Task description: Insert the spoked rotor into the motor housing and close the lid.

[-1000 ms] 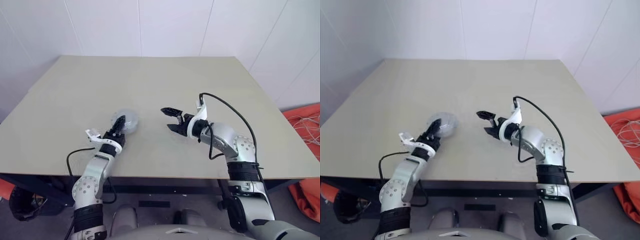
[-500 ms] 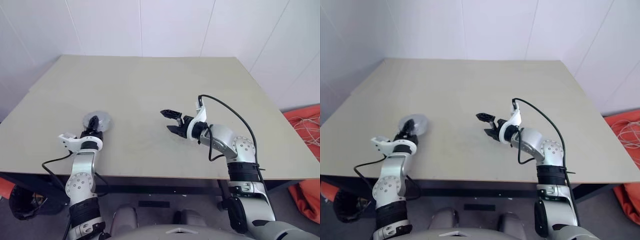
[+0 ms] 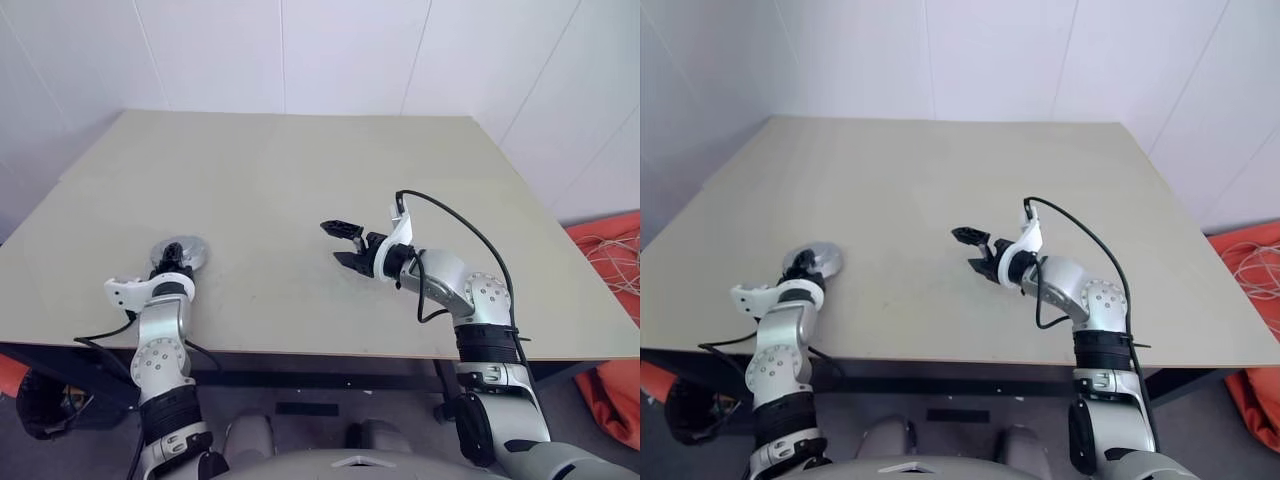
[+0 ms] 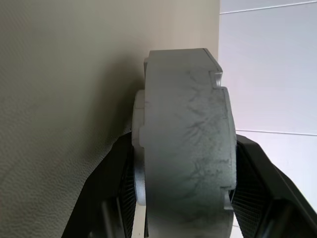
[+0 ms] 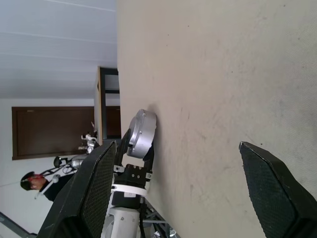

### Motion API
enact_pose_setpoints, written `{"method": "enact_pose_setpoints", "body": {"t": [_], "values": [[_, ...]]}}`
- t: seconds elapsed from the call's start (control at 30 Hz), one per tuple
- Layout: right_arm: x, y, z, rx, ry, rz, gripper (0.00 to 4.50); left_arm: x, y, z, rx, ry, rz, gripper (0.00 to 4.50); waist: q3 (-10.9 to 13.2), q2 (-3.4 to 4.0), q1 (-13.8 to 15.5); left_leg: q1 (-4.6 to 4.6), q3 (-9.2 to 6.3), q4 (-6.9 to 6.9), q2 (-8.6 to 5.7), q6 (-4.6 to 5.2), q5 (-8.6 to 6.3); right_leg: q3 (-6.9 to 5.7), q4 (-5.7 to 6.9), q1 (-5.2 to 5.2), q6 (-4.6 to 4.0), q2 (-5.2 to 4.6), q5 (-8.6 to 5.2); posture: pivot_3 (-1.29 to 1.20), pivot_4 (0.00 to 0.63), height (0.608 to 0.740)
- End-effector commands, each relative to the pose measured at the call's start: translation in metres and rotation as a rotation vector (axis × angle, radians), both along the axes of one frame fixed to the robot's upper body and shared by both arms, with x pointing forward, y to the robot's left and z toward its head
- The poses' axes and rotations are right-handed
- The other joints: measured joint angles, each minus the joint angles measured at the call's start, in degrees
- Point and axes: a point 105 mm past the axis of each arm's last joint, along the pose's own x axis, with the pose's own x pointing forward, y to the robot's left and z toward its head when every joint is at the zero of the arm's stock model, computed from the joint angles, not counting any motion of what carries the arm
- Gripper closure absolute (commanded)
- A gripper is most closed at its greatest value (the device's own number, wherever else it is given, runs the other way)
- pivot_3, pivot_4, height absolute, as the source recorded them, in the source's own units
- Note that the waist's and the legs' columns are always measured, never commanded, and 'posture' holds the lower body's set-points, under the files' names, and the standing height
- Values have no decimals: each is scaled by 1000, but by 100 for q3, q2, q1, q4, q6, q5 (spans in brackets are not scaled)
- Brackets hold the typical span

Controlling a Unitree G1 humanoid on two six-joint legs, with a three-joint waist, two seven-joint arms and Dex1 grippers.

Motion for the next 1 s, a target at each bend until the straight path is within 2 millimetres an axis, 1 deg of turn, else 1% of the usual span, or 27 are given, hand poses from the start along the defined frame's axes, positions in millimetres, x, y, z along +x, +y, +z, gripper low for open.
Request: {"method": "enact_pose_setpoints", "body": {"t": [0.03,0.07,0.1,0.23,0.27,0.53,0.67,0.8,0.9,0.97,1.0], "values": [[3,1,11,17,-33,4,0,-1,-14,-4,-23,36,-8,2019,-6,-2,0,0,0,0,0,0,0,0,0,1,0,0,0,0,0,740],[3,1,10,17,-32,4,0,-2,-14,-5,-22,44,-9,1630,-9,-2,-1,0,0,1,0,0,0,0,0,3,0,0,0,0,0,740],[3,1,10,17,-31,3,0,-3,-15,-6,-20,52,-12,1382,-11,-5,-1,0,0,1,-1,0,0,1,0,4,0,0,0,0,0,740],[4,2,9,16,-27,1,0,-13,-16,-12,-9,129,0,132,-35,-3,-19,0,0,0,-1,1,-1,2,-2,8,0,-1,0,0,0,740],[4,2,9,16,-26,1,0,-16,-16,-13,-12,139,4,26,-38,-3,-25,0,1,0,-1,1,-1,2,-2,11,0,-1,0,0,0,740],[6,4,9,17,-25,8,0,-43,-17,-19,-25,249,35,26,-46,3,-157,-2,1,-3,-2,6,-3,2,-6,11,0,0,-1,0,0,740],[7,4,9,16,-25,10,0,-56,-18,-21,-34,293,41,26,-53,10,-164,-1,2,-3,-2,9,-5,3,-8,9,0,1,-2,0,0,740],[7,5,10,18,-28,15,0,-69,-23,-21,-58,337,32,26,-57,11,-165,-3,3,-2,-4,11,-7,4,-9,6,0,0,-2,0,0,740],[7,6,10,20,-28,18,0,-75,-29,-19,-73,361,-8,26,-66,13,-162,-5,4,-2,-4,13,-7,5,-10,4,0,0,-3,0,0,740],[7,7,10,20,-28,22,0,-73,-42,-11,-92,341,-97,26,-72,16,-154,-7,4,-2,-6,13,-8,5,-10,2,0,0,-3,0,0,740],[6,7,10,18,-28,25,0,-70,-52,-6,-85,328,-185,26,-78,19,-148,-7,4,-1,-9,13,-7,5,-10,1,0,0,-3,0,0,740]]}}
